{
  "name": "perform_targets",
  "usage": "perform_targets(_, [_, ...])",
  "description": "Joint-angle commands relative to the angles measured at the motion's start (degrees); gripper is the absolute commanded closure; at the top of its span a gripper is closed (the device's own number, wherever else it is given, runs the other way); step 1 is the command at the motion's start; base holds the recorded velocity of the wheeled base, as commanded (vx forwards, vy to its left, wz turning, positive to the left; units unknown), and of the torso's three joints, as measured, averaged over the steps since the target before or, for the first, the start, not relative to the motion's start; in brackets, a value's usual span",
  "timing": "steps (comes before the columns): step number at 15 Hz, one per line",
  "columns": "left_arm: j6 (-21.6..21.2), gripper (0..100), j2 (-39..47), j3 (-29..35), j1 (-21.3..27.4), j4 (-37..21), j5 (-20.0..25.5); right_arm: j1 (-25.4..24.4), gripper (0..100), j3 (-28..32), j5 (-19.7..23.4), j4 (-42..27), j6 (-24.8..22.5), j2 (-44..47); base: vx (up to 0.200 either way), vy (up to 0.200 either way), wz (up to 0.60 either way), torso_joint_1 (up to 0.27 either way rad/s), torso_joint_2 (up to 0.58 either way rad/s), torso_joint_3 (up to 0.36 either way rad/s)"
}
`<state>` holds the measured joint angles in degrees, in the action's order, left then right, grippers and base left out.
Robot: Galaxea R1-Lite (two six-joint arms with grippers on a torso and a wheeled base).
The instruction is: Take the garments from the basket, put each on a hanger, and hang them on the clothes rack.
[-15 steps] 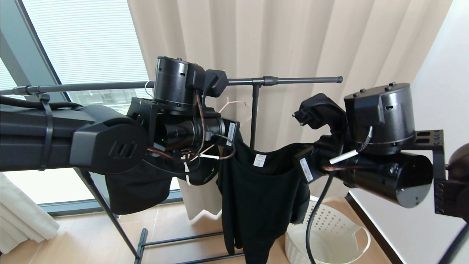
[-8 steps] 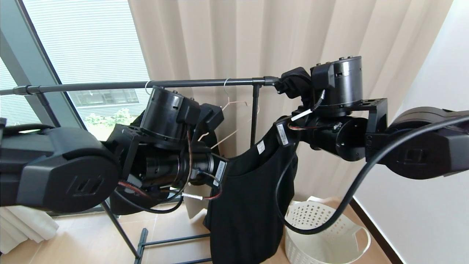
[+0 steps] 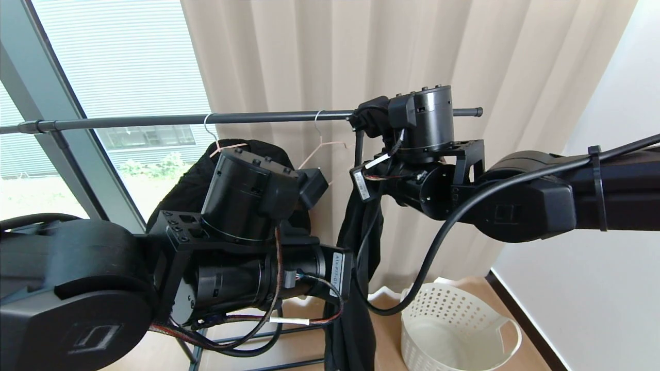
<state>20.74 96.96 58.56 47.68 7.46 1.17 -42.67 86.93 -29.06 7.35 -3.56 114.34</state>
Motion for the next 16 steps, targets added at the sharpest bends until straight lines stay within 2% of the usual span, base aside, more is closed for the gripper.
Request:
perform_targets(1, [0.88, 100, 0.33, -0.20, 0.66, 1.06, 0.06, -1.10, 100, 0.08, 0.06, 0.21, 0.57, 1.24, 0.000, 0.000, 0.00, 0.000, 0.00, 0.000])
perform_targets(4, [0.88, 100, 0.51, -0.82, 0.49, 1.15, -0.03, -1.10, 100, -0.62, -0.03, 0.12, 2.68, 0.98, 0.000, 0.000, 0.00, 0.000, 0.00, 0.000])
perform_targets(7, [-0.96, 100, 0.33, -3.28, -3.91, 1.24, -0.20, 2.06, 100, -5.63, -0.29, 0.03, 3.65, -2.54, 0.000, 0.000, 0.00, 0.000, 0.00, 0.000])
perform_targets(8, [-2.98, 100, 0.24, -3.54, -6.37, 1.24, -0.20, 3.12, 100, -9.15, -0.29, 0.03, 3.74, -6.05, 0.000, 0.000, 0.00, 0.000, 0.00, 0.000])
perform_targets(11, [-6.59, 100, 1.91, -2.14, -9.88, 1.77, -0.29, 3.29, 100, -14.33, -0.56, 0.03, 3.74, -11.86, 0.000, 0.000, 0.00, 0.000, 0.00, 0.000])
perform_targets(14, [-8.08, 100, 4.20, -0.12, -10.94, 5.64, -0.29, 1.71, 100, -18.73, -0.91, 0.03, 3.65, -15.46, 0.000, 0.000, 0.00, 0.000, 0.00, 0.000])
perform_targets(16, [-9.57, 100, 4.81, 1.38, -11.29, 5.81, -0.29, 1.62, 100, -21.19, -0.91, 0.21, 3.82, -15.99, 0.000, 0.000, 0.00, 0.000, 0.00, 0.000])
